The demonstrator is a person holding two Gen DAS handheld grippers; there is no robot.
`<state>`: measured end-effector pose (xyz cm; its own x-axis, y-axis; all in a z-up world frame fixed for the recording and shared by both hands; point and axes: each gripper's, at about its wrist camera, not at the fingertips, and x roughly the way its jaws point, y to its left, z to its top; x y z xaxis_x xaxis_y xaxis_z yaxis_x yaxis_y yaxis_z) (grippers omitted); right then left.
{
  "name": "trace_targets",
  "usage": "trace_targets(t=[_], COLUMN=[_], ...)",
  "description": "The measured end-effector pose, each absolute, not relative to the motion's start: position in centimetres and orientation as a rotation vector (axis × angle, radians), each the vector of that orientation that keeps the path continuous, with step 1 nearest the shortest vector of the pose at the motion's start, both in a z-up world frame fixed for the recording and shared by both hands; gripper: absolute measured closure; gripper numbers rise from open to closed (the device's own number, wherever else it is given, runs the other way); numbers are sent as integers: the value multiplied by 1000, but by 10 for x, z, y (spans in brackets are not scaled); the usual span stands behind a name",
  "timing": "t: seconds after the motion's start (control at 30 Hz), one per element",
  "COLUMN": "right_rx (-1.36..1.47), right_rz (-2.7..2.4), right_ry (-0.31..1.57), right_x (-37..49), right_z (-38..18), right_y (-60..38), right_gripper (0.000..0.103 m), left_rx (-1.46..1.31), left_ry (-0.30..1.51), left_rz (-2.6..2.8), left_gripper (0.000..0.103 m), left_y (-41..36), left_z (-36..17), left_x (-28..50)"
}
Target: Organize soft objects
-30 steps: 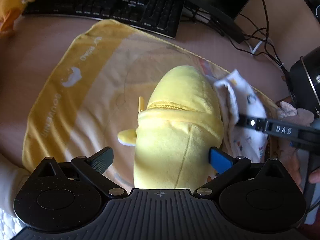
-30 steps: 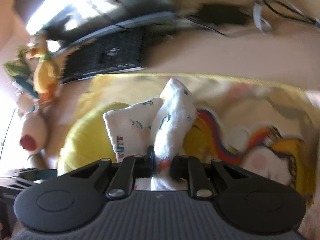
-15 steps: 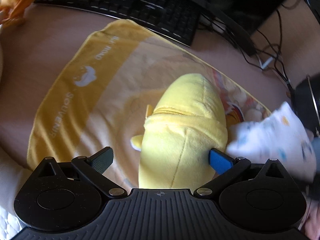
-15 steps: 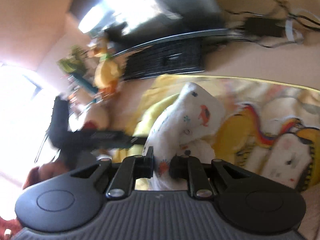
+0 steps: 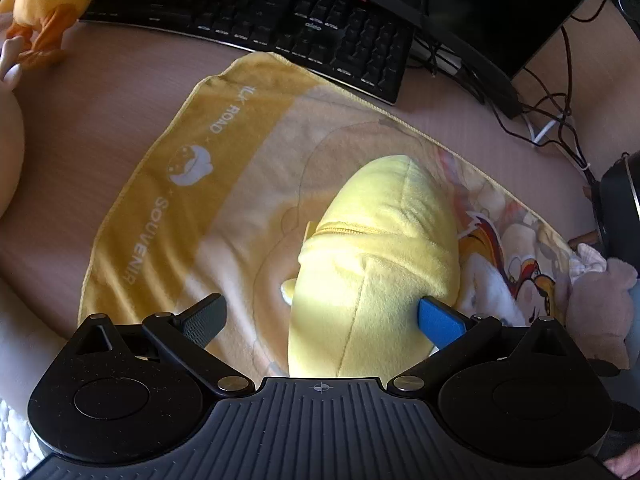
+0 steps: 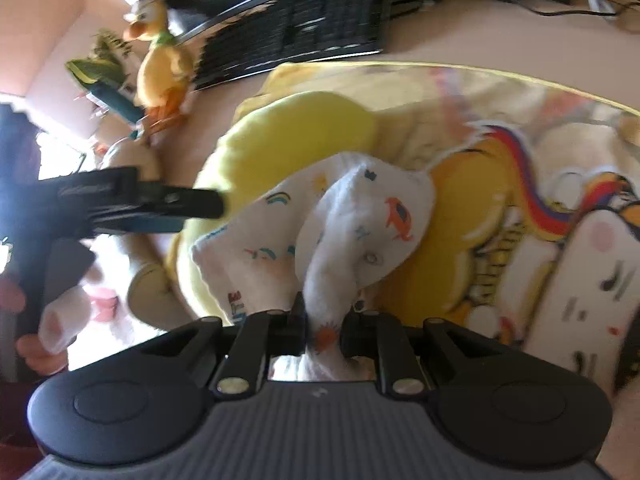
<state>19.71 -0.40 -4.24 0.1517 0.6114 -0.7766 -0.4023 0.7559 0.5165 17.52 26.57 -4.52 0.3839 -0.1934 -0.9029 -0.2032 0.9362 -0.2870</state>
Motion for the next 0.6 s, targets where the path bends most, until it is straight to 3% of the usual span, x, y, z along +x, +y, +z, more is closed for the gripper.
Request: trace_targets(t=[0.6], right_rx=[312], right_rz=[615], right_ry=[1107], right_x=[203], right_z=[-17], right_y=[-22], right_gripper=[86], left_rx=[-281], left_ry=[1142], left_rz=[309], left_gripper=[0], left_y=[337], left_z=[-34], left_x=[200])
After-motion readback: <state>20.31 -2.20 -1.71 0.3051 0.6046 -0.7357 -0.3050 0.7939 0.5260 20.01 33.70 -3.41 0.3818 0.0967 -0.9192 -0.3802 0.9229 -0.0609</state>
